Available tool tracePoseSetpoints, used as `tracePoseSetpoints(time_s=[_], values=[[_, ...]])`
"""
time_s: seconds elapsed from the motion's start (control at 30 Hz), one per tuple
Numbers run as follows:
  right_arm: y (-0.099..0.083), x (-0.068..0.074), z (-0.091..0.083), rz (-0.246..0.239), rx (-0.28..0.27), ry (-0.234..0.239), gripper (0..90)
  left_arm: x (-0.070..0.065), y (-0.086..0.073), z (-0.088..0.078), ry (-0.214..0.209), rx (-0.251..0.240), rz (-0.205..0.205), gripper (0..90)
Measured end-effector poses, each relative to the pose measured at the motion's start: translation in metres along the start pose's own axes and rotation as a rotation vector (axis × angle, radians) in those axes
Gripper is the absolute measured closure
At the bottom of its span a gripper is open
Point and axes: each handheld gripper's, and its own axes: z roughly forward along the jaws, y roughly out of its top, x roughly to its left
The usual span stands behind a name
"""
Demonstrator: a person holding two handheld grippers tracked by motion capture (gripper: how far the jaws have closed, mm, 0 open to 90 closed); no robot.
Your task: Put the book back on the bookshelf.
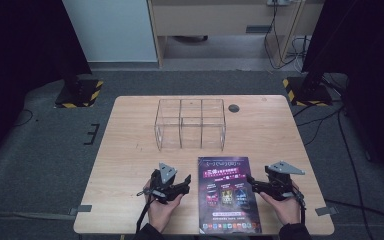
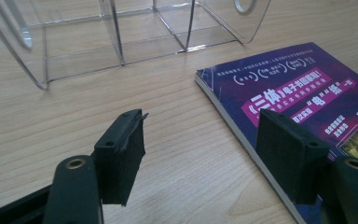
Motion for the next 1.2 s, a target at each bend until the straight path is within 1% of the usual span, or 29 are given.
tracePoseSetpoints(time_s=[0.1, 0.17, 0.2, 0.23, 0.3, 0.5, 0.63, 0.7, 0.77, 0.9, 1.0, 1.03, 1.07, 1.17, 1.2], values=[[-0.003, 0.001, 0.001, -0.003, 0.005, -0.001, 18.7, -0.005, -0.002, 0.004, -0.012, 0.008, -0.004, 31.6], [-0.004, 0.001, 0.002, -0.006, 0.009, 0.000, 18.7, -0.007, -0.003, 0.006, -0.015, 0.010, -0.001, 31.6], [-0.006, 0.002, 0.003, -0.001, 0.015, 0.001, 18.9, -0.011, -0.004, 0.009, -0.020, 0.019, 0.008, 31.6], [-0.007, 0.002, 0.004, -0.005, 0.019, 0.002, 18.9, -0.012, -0.005, 0.010, -0.024, 0.021, 0.008, 31.6], [-0.009, 0.003, 0.005, -0.005, 0.022, 0.009, 19.6, -0.016, -0.006, 0.012, -0.033, 0.022, 0.003, 31.6], [-0.015, 0.008, 0.011, -0.020, 0.046, 0.027, 21.0, -0.024, -0.009, 0.018, -0.048, 0.035, 0.017, 32.0], [-0.017, 0.011, 0.014, -0.027, 0.054, 0.040, 23.1, -0.027, -0.010, 0.022, -0.067, 0.044, 0.003, 32.5], [-0.018, 0.012, 0.016, -0.026, 0.059, 0.048, 23.7, -0.028, -0.011, 0.025, -0.070, 0.048, -0.004, 33.2], [-0.019, 0.013, 0.017, -0.019, 0.067, 0.054, 24.7, -0.030, -0.012, 0.027, -0.069, 0.055, -0.005, 34.2], [-0.021, 0.013, 0.019, -0.021, 0.077, 0.061, 26.3, -0.034, -0.014, 0.032, -0.076, 0.070, -0.003, 35.9], [-0.023, 0.013, 0.021, -0.026, 0.089, 0.066, 28.1, -0.038, -0.016, 0.036, -0.074, 0.083, 0.007, 36.8], [-0.023, 0.013, 0.021, -0.021, 0.094, 0.069, 28.4, -0.040, -0.016, 0.038, -0.075, 0.085, 0.005, 37.0], [-0.024, 0.013, 0.021, -0.032, 0.099, 0.071, 28.8, -0.041, -0.017, 0.039, -0.077, 0.089, 0.004, 37.3], [-0.025, 0.013, 0.022, -0.033, 0.100, 0.071, 30.4, -0.045, -0.018, 0.044, -0.089, 0.088, -0.013, 38.0], [-0.025, 0.014, 0.022, -0.030, 0.102, 0.071, 30.5, -0.047, -0.019, 0.046, -0.088, 0.087, -0.011, 38.1]])
